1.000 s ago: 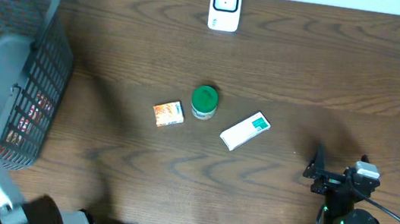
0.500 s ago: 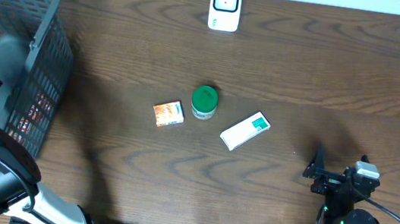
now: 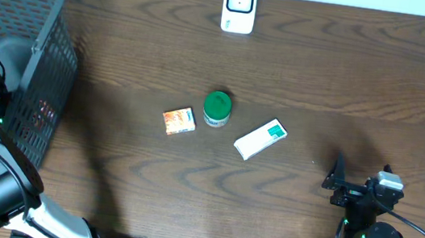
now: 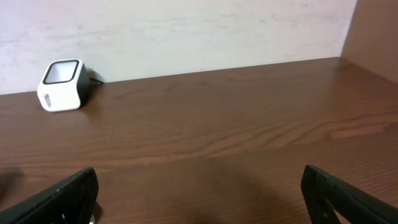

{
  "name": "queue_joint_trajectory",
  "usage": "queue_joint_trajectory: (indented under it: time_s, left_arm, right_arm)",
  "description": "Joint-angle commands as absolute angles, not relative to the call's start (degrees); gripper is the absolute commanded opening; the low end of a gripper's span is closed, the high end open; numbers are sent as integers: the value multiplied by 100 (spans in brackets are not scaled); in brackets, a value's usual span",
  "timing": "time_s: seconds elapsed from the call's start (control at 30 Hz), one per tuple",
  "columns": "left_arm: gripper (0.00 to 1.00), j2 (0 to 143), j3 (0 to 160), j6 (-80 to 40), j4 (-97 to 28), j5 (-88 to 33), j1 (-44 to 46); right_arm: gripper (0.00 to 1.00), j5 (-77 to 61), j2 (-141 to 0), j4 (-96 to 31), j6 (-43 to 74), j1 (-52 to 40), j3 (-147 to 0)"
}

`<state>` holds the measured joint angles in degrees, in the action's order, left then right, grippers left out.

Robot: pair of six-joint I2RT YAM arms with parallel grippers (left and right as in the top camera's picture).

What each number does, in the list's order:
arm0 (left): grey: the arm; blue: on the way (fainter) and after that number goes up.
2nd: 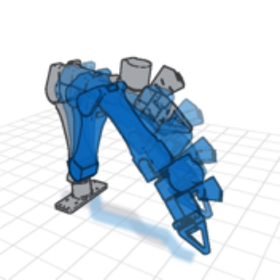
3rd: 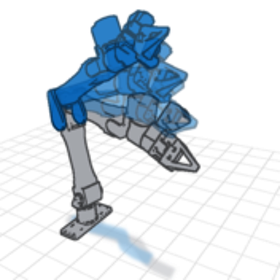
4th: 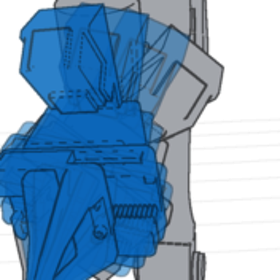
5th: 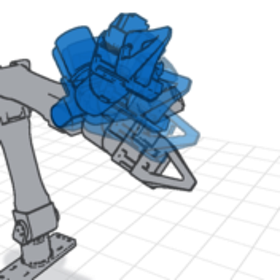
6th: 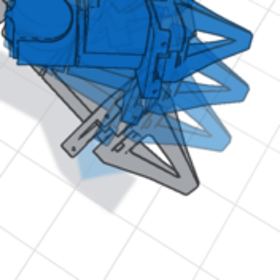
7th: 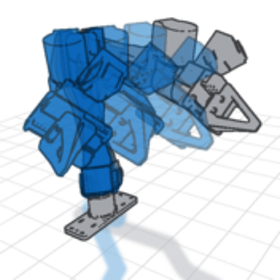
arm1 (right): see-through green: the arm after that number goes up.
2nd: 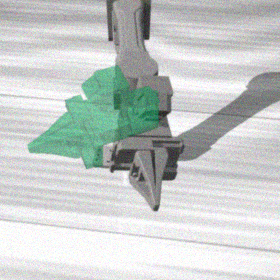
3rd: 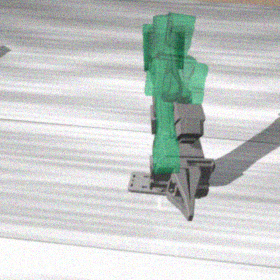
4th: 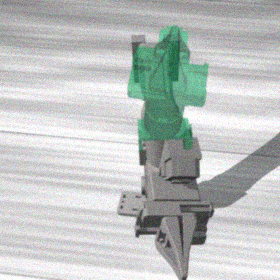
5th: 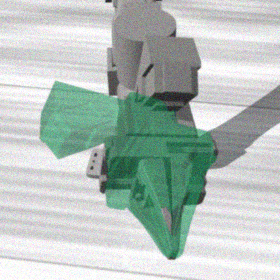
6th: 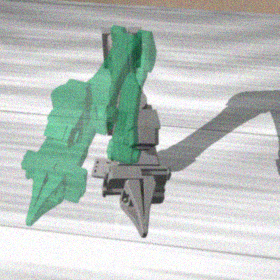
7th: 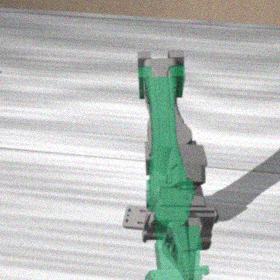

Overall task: Scan the item barcode
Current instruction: 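Reach into the basket and grasp the red TOP chocolate bar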

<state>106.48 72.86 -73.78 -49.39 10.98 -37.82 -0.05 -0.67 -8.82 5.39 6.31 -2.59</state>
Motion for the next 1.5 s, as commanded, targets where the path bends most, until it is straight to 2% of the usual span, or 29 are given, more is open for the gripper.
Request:
queue_joint_trajectory:
  time_s: [0.0, 0.37, 0.4, 0.47, 0.5, 0.7, 0.97, 1.1, 1.37, 1.4, 1.47]
  left_arm:
    - [98, 10643, 7028, -7487, -4611, 1074, -3791]
    - [96, 10722, 5996, -7489, -3212, 515, -3793]
    - [86, 10722, 5964, -7489, -3197, 515, -3793]
    - [57, 10722, 5946, -7476, -3203, 513, -3798]
    - [50, 10722, 5946, -7432, -3203, 508, -3795]
    - [48, 10667, 5994, -6912, -3203, 486, -3798]
    - [29, 9929, 6657, -6038, -3229, -248, -3822]
    - [29, 9196, 6987, -5957, -3245, -513, -3861]
    - [30, 7592, 7402, -5843, -3221, -301, -3861]
    - [39, 7437, 7402, -5741, -3253, -123, -3861]
    - [77, 7312, 7402, -5701, -3426, 220, -3861]
  right_arm:
    - [99, -10, -34, -880, 462, 668, -239]
    - [99, -10, -34, -880, 462, 668, -239]
    - [99, -10, -34, -880, 462, 668, -239]
    - [99, -10, -34, -880, 462, 668, -239]
    - [99, -10, -34, -880, 462, 668, -239]
    - [99, -10, -34, -880, 462, 668, -239]
    - [99, -10, -34, -880, 462, 668, -239]
    - [99, -10, -34, -880, 462, 668, -239]
    - [99, -10, -34, -880, 462, 668, -239]
    - [99, -10, -34, -880, 462, 668, -239]
    - [99, -10, -34, -880, 462, 668, -239]
